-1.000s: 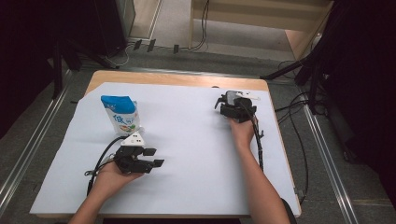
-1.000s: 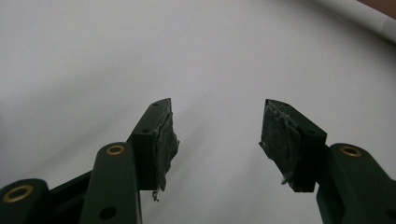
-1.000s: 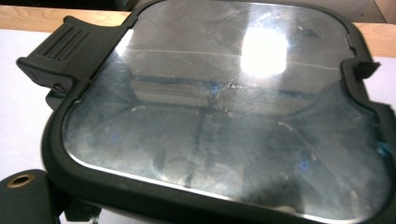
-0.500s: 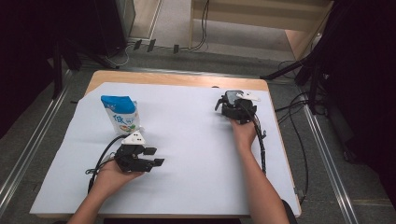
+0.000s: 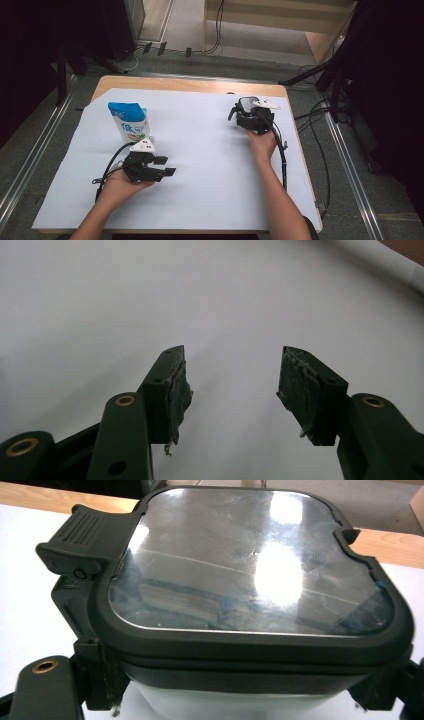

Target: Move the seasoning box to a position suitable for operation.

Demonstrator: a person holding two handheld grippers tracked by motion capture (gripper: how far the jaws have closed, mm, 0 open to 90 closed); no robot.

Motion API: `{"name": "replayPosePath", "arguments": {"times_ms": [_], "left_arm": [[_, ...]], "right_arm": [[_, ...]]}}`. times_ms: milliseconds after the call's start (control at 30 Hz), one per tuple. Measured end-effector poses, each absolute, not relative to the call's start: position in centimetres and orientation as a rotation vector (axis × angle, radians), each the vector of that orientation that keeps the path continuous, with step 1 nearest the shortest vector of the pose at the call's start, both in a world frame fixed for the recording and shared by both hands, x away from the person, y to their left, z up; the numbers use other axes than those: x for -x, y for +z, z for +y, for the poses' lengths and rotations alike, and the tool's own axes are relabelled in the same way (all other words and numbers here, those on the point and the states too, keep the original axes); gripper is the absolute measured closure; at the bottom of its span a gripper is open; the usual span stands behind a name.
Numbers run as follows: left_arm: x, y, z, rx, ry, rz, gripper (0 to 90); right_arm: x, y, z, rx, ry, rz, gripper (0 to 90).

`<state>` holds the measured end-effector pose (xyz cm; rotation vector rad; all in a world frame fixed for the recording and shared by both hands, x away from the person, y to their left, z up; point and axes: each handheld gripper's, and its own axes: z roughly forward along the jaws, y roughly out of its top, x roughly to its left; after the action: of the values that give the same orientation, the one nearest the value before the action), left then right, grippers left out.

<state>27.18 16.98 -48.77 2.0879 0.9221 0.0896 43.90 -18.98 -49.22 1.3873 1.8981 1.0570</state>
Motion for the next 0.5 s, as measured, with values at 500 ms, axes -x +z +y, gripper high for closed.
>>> {"name": "replayPosePath", "arguments": {"times_ms": [500], "left_arm": [[-28.8, -48.7, 16.7, -2.12, 0.087, 0.898, 45.6]], "right_arm": [[-38.8, -47.2, -18.6, -1.293, 1.123, 1.978, 15.3]]}}
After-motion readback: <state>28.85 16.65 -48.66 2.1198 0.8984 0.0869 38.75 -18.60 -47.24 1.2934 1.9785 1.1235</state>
